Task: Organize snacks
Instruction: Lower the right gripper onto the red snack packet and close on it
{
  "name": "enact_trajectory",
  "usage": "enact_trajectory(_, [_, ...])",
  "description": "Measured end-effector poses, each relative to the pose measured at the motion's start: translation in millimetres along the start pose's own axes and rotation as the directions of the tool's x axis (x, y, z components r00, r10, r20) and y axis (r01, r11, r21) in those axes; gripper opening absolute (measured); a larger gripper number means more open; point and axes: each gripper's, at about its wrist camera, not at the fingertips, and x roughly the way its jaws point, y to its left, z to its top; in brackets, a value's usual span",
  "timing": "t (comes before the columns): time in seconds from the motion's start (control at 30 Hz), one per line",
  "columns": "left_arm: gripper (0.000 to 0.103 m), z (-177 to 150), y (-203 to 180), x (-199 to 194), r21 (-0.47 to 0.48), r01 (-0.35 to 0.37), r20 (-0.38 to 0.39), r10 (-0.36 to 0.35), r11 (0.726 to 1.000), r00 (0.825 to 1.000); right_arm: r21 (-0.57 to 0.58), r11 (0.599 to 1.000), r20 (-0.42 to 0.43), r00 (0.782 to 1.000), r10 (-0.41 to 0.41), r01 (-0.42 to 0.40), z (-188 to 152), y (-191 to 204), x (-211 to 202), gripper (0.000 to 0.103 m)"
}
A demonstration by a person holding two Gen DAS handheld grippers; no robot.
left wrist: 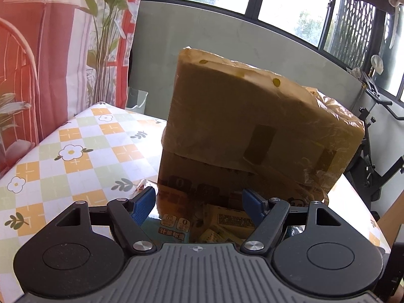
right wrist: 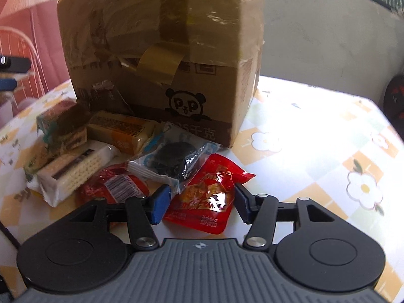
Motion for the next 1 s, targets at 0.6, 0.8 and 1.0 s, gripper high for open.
enact_trajectory(0.6, [0.077, -5, -2, 7, -0.003, 0.024, -0.034, -0.024, 1.0, 0.999, -0.024, 0.999, -0.023, 0.999, 0.044, -0.045, -14, -5, -23, 0.048])
enact_trajectory(0.8, [0.076, -7, 1, 8, -0.026, 0.018, -0.038, -0.019, 0.999, 0.999, 0.05, 0.997, -0.032, 0.998, 0.053, -0.051, -11, -20, -30, 0.029])
enact_trajectory(1.0, [0.076, -8, 0, 9, -0.028, 0.025, -0.047, -0.026, 0.999, 0.999, 0.034, 0.998, -0.037, 0.998, -0.047, 0.048, -2, -29, -25, 0.033])
